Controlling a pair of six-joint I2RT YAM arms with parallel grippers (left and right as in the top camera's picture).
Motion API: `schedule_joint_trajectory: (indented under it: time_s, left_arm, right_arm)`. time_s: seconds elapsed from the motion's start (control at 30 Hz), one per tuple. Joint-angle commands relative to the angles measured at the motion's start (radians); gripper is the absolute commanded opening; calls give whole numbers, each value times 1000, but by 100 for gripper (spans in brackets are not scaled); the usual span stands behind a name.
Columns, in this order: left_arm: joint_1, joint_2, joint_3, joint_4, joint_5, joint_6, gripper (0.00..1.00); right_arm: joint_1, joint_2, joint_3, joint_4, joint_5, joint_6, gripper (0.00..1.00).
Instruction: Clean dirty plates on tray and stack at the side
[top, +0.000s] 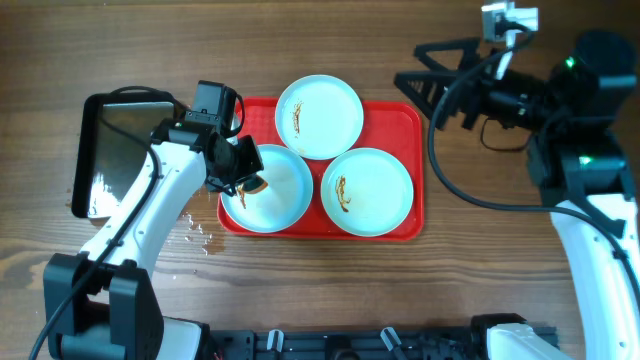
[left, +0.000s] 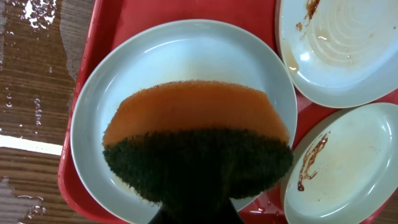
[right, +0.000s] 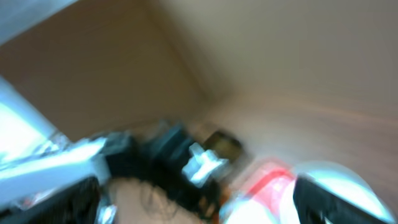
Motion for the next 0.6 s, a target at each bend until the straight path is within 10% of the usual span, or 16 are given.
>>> schedule_joint_trajectory:
  time_s: [0.0,0.2,0.27,0.57]
  left_arm:
    - [-2,9,1,6,-9,-13,4]
    - [-2,9,1,11,-8,-32,4]
    - [-2,9,1,13,-9,-32,4]
    - [-2,9,1,-45,-134,-55,4]
  right_arm:
    - [122,38,233,-338,735,-364,100]
    - [245,165,367,-550,518,-378,100]
    - [245,216,349,-527,518,-352,77]
    - [392,653,348,-552,608,-243,60]
